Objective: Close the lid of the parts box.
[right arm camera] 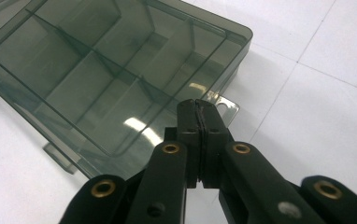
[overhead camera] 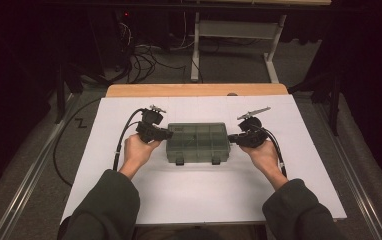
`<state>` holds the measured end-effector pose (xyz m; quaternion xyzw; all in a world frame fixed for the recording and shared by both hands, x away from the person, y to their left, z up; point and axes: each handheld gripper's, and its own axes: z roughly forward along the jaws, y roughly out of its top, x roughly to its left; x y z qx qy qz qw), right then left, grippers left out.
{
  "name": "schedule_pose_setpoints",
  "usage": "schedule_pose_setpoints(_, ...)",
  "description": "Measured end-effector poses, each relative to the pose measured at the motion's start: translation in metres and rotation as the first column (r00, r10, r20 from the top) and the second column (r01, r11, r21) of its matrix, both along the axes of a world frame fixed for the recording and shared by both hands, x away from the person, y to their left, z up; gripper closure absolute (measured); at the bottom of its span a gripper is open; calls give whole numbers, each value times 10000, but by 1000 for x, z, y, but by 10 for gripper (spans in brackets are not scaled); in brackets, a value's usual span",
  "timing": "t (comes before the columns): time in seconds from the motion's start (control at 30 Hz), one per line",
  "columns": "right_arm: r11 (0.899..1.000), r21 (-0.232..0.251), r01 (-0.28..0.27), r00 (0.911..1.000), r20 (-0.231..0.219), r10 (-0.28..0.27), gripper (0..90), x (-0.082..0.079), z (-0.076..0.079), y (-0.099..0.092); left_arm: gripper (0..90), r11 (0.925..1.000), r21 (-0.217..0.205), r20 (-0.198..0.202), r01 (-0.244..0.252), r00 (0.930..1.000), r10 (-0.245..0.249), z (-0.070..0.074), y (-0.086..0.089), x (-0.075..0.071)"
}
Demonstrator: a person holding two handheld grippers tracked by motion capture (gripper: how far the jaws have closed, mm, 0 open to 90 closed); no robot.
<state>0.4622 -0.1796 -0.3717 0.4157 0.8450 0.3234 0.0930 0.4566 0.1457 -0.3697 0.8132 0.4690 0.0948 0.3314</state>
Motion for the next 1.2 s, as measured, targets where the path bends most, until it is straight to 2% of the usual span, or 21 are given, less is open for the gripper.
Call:
schedule_pose_setpoints(0.27,10000,49,-86,10000,0,86,900,0,-1,3,748,10000,-4,-85,1,10000,-1,-7,1,-2)
schedule_pose_setpoints(0.57,9998,140,-161,9999,64,160,900,-1,-1,5,748,10000,91,-69,15,10000,-15,-9,0,-3)
schedule_pose_setpoints(0.93,9997,25,-223,9997,-60,223,900,-1,-5,9,744,10000,65,-97,-1,10000,1,-10,0,-3)
schedule_pose_setpoints(1.2,9995,157,-270,9996,67,269,858,-2,-3,8,667,9999,8,-22,100,9999,-100,-10,0,-5)
